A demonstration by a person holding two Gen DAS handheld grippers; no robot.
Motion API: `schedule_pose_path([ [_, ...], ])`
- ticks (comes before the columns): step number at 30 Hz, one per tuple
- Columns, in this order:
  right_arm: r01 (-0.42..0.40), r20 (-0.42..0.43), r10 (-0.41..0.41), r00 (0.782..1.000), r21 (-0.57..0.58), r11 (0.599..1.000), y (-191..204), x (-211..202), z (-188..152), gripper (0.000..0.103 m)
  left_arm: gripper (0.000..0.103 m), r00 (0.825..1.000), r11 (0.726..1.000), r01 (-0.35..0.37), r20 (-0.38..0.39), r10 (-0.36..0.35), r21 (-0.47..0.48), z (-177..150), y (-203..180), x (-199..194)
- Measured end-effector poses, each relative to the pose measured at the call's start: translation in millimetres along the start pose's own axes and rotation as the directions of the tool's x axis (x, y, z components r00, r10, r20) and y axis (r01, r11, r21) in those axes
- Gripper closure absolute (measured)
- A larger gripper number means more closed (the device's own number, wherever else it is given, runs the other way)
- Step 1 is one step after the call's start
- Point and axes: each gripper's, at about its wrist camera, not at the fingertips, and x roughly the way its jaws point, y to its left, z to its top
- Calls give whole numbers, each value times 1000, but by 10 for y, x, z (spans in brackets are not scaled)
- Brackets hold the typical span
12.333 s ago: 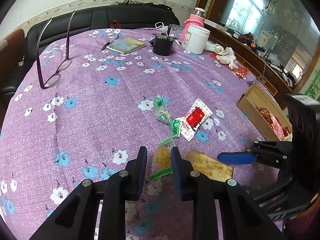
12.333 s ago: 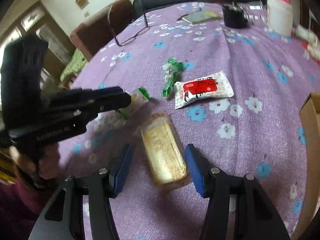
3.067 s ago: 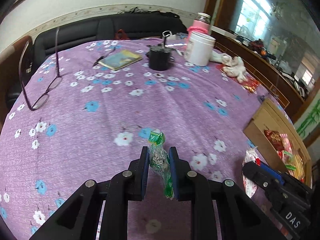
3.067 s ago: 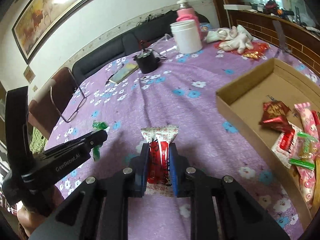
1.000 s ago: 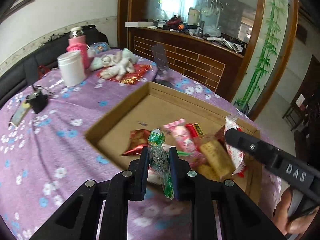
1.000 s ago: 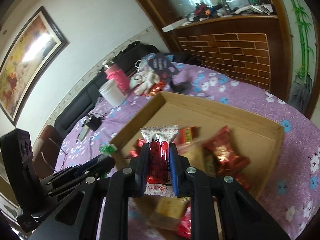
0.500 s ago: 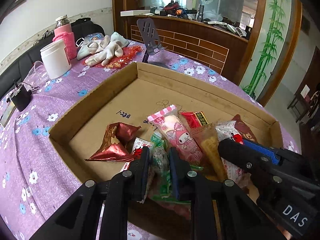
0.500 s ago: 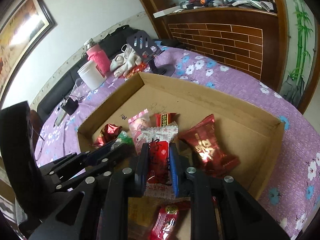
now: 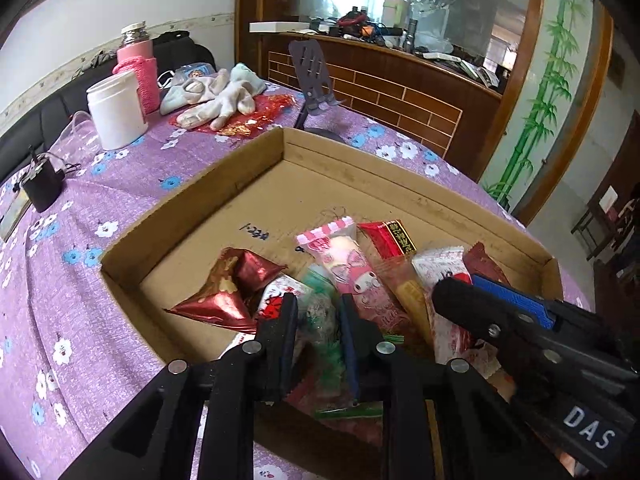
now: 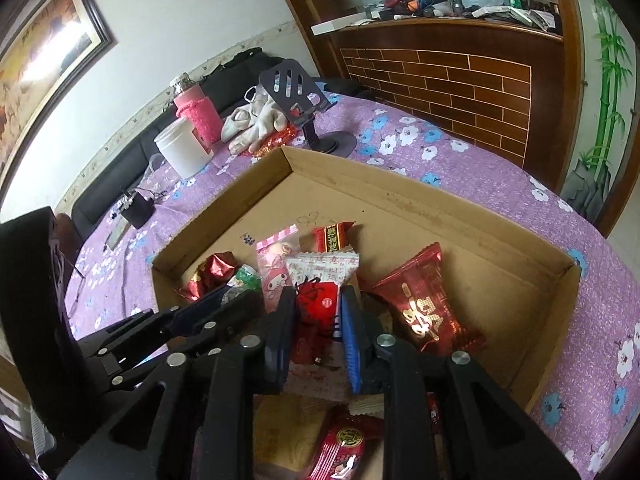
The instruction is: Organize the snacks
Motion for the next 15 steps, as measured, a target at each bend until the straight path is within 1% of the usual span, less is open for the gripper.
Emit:
schedule_pose_path([
  [2,3,13,-3,1000,1,1000,7,-53,2,72,71,1000,1000,7,7,-6,-17,9,31,-30],
  [3,2,22,-2,1000,4,1000,10,-86,6,69,63,1000,1000,7,15,-6,-28,16,52,-56],
  [4,-2,30,2,1000,6,1000,14,-116,11,68,56,1000,999,6,23,-5,-36,21,66,-81],
  [6,-5,43,5,999,9,1000,22,-180,22,62,53,999,999,8,43,-6,-45,39,90,-144],
  [8,-8,54,8,999,9,1000,37,-238,27,61,50,998,998,13,58,-10,-54,59,110,-203],
  [10,-9,58,9,998,5,1000,63,-279,23,61,41,997,997,23,76,-17,-69,76,135,-271],
  [12,-12,63,11,998,5,1000,74,-322,17,59,38,995,996,29,99,-21,-81,83,160,-352],
  [15,-9,75,9,997,2,1000,110,-403,9,53,37,993,995,38,117,-28,-89,85,182,-456],
])
